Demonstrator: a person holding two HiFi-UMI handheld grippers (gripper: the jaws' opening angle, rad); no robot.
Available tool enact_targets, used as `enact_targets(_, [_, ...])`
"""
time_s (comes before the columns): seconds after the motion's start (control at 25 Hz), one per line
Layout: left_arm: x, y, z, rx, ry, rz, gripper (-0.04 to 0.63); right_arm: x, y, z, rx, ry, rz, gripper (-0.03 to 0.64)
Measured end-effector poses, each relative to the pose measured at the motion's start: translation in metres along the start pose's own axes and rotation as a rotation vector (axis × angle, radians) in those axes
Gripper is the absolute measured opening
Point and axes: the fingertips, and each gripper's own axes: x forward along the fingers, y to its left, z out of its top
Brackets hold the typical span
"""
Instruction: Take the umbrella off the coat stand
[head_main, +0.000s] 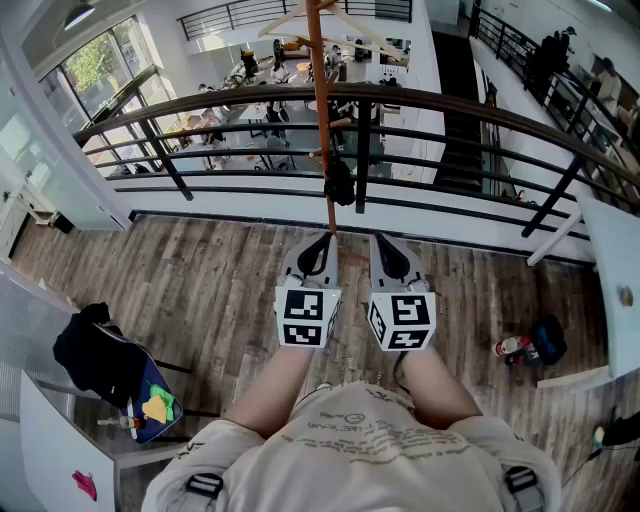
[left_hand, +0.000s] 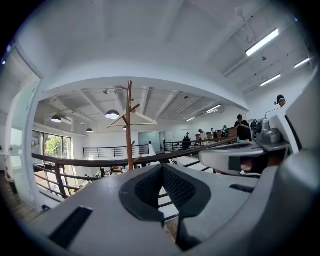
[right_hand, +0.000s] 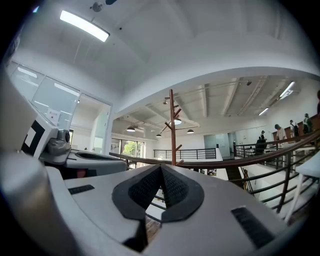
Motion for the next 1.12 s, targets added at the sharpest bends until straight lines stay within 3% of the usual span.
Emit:
enact_targets(0.64, [0.003,0.033,-0.007,-0.018,-0.016,-0.028,0.003,0.023,0.026,-0.009,0.011,0.007,-0.003,0.002])
enact_targets(1.12, [0.003,0.057,-0.020,-0.042,-0.020,-0.089,0.003,0.034,0.042,-0.016,-0.005,0.021,-0.078,0.002])
